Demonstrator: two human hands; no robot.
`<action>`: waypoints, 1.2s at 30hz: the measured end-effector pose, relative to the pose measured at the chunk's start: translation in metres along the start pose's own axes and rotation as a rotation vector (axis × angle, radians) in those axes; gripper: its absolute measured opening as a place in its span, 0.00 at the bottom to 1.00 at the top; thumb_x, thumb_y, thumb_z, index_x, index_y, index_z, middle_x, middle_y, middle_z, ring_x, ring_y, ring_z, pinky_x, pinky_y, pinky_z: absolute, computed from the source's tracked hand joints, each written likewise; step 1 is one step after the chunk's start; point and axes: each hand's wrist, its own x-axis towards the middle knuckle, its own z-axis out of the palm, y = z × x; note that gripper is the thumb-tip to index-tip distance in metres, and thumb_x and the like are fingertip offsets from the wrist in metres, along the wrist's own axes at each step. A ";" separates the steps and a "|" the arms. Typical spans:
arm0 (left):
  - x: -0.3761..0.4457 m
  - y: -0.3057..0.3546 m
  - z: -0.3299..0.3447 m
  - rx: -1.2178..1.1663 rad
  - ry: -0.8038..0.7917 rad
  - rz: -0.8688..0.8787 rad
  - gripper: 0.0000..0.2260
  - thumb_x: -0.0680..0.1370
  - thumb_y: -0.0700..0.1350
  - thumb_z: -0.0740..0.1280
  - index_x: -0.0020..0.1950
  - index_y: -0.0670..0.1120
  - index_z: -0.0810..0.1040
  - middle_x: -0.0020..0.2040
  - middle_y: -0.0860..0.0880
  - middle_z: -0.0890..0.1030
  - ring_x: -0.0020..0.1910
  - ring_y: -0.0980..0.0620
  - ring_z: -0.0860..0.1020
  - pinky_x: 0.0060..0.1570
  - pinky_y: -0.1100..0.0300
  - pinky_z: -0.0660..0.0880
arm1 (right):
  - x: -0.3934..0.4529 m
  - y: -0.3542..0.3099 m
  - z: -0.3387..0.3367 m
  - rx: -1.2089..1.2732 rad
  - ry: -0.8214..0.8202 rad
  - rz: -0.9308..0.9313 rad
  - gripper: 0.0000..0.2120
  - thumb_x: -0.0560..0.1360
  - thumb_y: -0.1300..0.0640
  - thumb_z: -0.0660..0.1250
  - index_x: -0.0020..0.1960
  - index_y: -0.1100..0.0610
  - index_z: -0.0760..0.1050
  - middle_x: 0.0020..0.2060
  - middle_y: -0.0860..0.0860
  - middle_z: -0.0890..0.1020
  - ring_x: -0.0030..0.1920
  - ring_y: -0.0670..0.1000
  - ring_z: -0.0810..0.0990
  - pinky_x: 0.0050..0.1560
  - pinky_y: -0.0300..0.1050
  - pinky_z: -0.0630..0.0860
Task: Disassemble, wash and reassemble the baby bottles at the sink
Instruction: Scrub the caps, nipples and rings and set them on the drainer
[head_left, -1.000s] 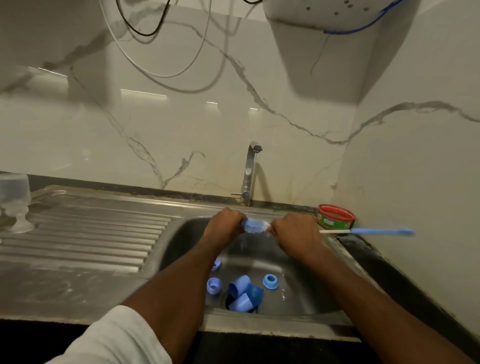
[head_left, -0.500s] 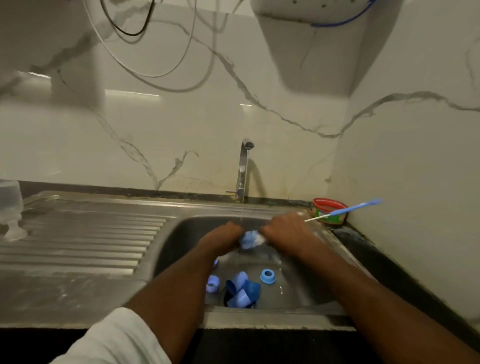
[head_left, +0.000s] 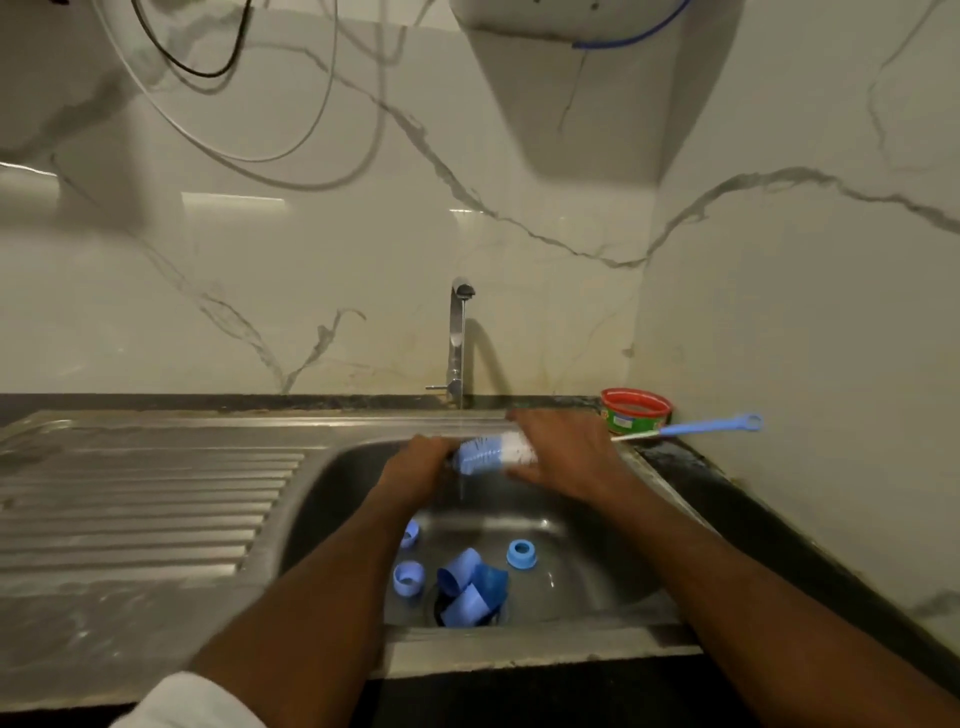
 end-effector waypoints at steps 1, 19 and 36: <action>-0.001 0.000 0.000 0.004 -0.047 -0.024 0.15 0.78 0.49 0.72 0.64 0.51 0.79 0.59 0.49 0.81 0.58 0.50 0.79 0.61 0.53 0.75 | 0.003 -0.007 -0.006 -0.065 -0.030 -0.073 0.29 0.73 0.35 0.70 0.69 0.47 0.70 0.62 0.51 0.79 0.59 0.54 0.79 0.58 0.52 0.74; -0.007 0.010 0.001 0.051 -0.005 -0.055 0.14 0.80 0.51 0.69 0.64 0.50 0.76 0.60 0.48 0.80 0.57 0.49 0.78 0.61 0.50 0.76 | 0.005 -0.017 -0.019 -0.157 -0.127 -0.042 0.29 0.73 0.37 0.71 0.69 0.45 0.70 0.63 0.50 0.79 0.61 0.52 0.78 0.59 0.50 0.74; -0.007 0.003 -0.007 -0.167 0.094 0.162 0.12 0.79 0.48 0.71 0.62 0.49 0.80 0.58 0.50 0.83 0.57 0.55 0.80 0.61 0.56 0.76 | -0.005 -0.002 -0.012 0.067 -0.137 0.139 0.32 0.74 0.32 0.68 0.74 0.43 0.66 0.67 0.50 0.76 0.63 0.53 0.77 0.62 0.53 0.73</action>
